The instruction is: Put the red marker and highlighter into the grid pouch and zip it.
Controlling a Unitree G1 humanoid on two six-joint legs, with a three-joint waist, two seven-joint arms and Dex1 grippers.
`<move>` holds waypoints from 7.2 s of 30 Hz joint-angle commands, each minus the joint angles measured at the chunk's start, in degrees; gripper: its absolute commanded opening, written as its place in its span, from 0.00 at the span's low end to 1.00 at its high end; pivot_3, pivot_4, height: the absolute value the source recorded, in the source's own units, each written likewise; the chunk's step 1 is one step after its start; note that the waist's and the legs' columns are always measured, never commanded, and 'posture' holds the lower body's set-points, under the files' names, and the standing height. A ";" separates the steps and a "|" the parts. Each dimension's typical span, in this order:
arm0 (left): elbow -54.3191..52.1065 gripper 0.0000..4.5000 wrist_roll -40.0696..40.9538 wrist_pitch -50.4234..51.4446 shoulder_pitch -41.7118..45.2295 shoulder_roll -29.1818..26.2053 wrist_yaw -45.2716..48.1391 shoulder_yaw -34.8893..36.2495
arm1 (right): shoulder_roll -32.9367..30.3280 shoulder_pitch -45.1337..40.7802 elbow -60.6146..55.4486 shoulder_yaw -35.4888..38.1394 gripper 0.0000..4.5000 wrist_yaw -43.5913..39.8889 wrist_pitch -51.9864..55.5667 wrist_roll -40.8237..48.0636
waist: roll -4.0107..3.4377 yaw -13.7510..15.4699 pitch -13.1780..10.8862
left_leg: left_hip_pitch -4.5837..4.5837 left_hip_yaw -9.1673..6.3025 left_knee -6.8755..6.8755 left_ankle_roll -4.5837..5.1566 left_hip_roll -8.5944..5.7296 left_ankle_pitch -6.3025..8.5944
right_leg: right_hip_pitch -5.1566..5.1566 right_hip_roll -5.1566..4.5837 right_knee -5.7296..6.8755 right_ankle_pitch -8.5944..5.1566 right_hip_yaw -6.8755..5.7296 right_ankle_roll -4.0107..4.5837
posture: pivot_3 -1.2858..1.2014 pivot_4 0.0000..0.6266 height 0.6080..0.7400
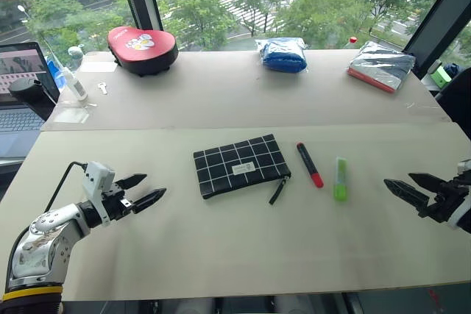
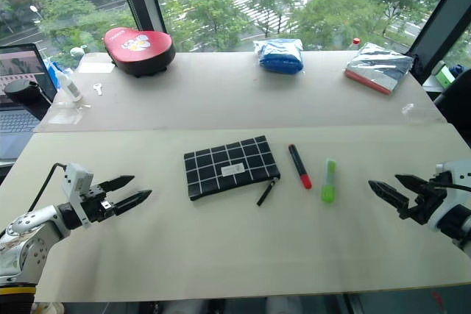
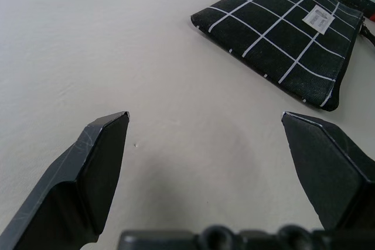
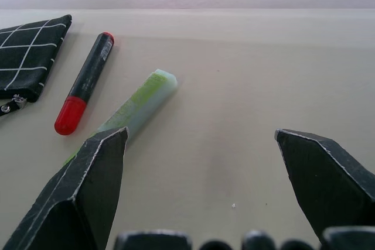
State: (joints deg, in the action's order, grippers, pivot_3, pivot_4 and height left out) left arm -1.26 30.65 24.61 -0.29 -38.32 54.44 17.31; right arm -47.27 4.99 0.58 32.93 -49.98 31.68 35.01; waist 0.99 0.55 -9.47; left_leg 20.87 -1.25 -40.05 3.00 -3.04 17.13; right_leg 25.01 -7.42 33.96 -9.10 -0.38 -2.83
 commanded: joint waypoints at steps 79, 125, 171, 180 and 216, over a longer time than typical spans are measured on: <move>27.43 1.00 -28.81 -76.20 27.35 -4.42 8.45 -30.82 | 11.82 -35.75 5.29 -50.95 0.02 -5.28 -14.82 -35.06 | 0.04 -0.80 0.03 | 0.24 -0.09 -0.06 -0.22 -0.13 -0.14 | 0.18 0.02 0.10 0.03 -0.39 0.05 | 0.52 0.24 1.00; 45.58 0.46 -33.95 -90.21 37.02 6.12 -3.14 -38.43 | 11.83 -34.45 2.95 -48.99 0.00 -5.91 -11.94 -34.87 | 0.06 -0.65 0.04 | 0.25 -0.08 -0.11 -0.22 -0.18 -0.15 | 0.15 0.04 0.09 0.03 -0.38 0.03 | 0.52 0.24 1.00; 11.68 0.00 -23.64 -45.15 21.65 14.99 -12.80 -25.91 | 19.93 -39.83 -3.25 -32.24 0.79 17.73 15.75 -13.24 | 0.04 -1.12 0.05 | 0.31 -0.07 -0.10 -0.03 -0.12 -0.03 | 0.24 -0.01 0.10 0.04 -0.28 0.03 | 0.52 0.24 1.00; 10.40 0.00 -23.80 -43.55 21.59 15.40 -13.48 -25.49 | 23.01 -42.58 2.32 -33.99 0.74 17.65 13.00 -15.20 | 0.04 -1.26 0.05 | 0.31 -0.08 -0.08 -0.29 -0.12 -0.18 | 0.25 0.00 0.09 0.04 -0.30 0.03 | 0.52 0.24 1.00; 11.44 0.00 -25.03 -43.61 22.67 17.66 -13.12 -26.01 | 31.45 -47.93 -5.84 -45.28 0.01 1.94 18.85 -8.79 | 0.04 -1.12 0.05 | 0.32 -0.13 -0.10 -0.35 -0.14 -0.22 | 0.27 -0.01 0.11 0.04 -0.33 0.03 | 0.52 0.24 1.00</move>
State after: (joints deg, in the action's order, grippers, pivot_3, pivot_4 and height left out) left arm 10.75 6.11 -18.82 21.34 -21.35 41.11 -7.72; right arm -17.50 -40.66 -2.39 -10.71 -45.95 51.81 23.95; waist 1.03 -0.57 -9.43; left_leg 21.19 -1.38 -40.14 2.63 -3.18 16.90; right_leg 25.29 -7.43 34.07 -9.06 -0.71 -2.80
